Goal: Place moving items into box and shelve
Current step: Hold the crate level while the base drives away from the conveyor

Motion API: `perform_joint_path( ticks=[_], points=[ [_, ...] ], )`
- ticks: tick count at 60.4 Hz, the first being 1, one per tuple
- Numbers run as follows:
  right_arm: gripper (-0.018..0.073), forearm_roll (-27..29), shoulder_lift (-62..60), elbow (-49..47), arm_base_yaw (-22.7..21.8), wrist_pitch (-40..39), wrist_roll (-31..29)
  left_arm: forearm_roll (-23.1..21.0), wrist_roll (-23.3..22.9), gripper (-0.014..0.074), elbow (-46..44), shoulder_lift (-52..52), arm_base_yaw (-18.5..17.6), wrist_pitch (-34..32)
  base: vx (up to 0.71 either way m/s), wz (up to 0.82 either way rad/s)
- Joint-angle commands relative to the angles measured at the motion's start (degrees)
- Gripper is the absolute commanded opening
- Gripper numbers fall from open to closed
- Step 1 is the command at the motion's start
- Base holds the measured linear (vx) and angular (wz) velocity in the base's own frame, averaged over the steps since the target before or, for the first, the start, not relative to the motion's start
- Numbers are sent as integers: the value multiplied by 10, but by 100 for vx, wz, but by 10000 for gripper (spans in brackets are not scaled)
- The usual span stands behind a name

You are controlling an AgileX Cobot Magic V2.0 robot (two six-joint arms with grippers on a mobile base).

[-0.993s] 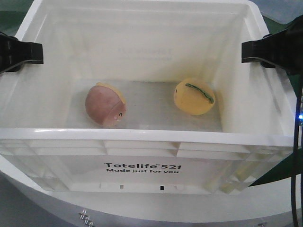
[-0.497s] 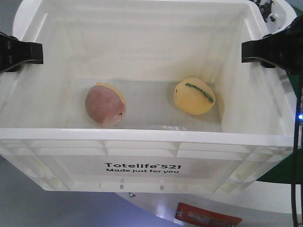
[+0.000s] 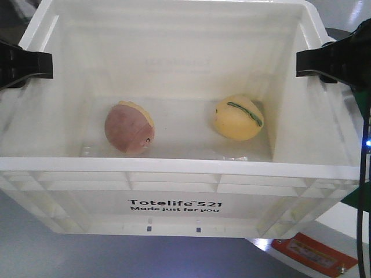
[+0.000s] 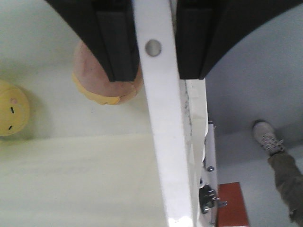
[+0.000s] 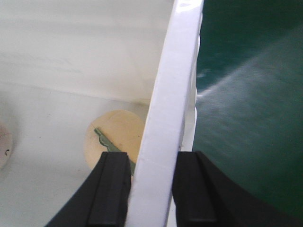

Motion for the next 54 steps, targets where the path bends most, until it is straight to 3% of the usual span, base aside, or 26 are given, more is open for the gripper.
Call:
perform_joint_path(
  ticks=[1, 54],
  points=[
    [-5, -21, -18, -23, -4, -70, -10, 5, -1, -6, -24, -22, -1, -79, -17, 67],
    [-5, -21, -18, -23, -4, -70, -10, 5, -1, -6, -24, -22, -1, -79, -18, 72]
  ],
)
